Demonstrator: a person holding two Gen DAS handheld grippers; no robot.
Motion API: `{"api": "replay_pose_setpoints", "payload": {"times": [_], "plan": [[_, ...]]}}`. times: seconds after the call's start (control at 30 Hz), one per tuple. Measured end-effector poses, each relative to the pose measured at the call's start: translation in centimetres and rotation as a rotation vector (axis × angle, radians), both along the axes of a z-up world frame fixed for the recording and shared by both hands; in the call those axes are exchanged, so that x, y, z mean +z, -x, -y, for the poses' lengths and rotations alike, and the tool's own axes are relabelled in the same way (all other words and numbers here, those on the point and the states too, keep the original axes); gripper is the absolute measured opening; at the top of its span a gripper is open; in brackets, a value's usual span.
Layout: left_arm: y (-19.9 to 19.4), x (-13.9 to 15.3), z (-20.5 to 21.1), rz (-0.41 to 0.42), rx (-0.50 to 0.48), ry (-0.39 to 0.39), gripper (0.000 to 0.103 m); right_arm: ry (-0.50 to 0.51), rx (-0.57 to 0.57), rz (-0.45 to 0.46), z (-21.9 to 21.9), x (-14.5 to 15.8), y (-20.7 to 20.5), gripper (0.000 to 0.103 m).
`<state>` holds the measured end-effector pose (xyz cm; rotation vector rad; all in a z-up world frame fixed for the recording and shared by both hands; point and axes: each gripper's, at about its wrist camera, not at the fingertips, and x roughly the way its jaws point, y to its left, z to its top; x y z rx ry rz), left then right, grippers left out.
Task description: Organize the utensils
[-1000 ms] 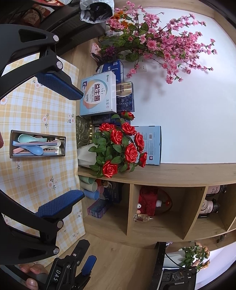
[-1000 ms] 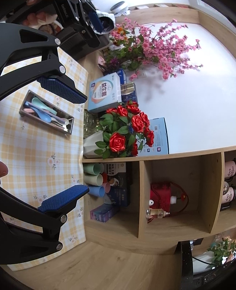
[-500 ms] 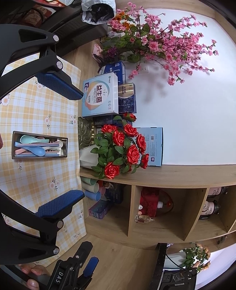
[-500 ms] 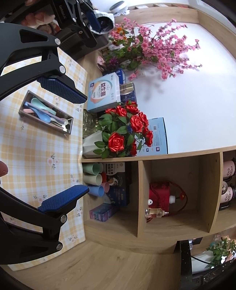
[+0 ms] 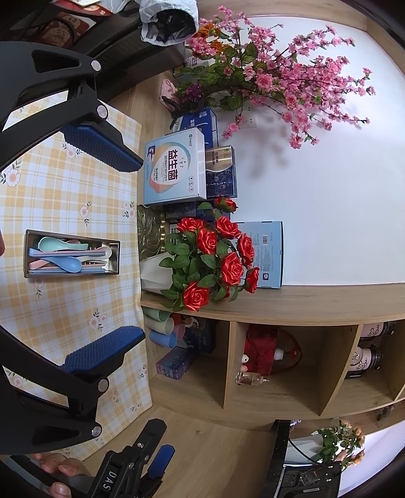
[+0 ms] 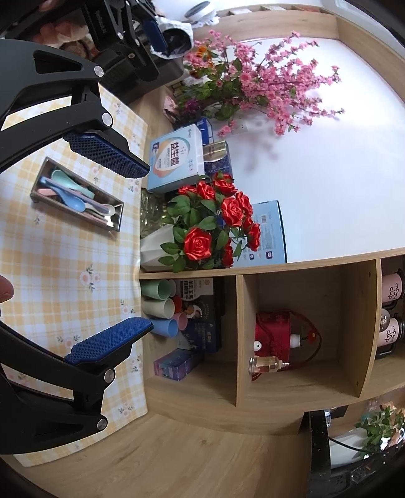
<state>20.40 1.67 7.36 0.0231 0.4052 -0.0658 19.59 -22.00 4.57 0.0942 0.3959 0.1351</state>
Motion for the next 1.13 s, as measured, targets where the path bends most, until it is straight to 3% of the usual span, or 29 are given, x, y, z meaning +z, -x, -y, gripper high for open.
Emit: {"api": "replay_pose_setpoints", "payload": {"times": [1.13], "plan": [[-0.17,0.29,-0.63,-0.005,0.009,0.018,0.097,0.006,0.000,0.007,-0.33,0.18,-0.05,0.088]]}}
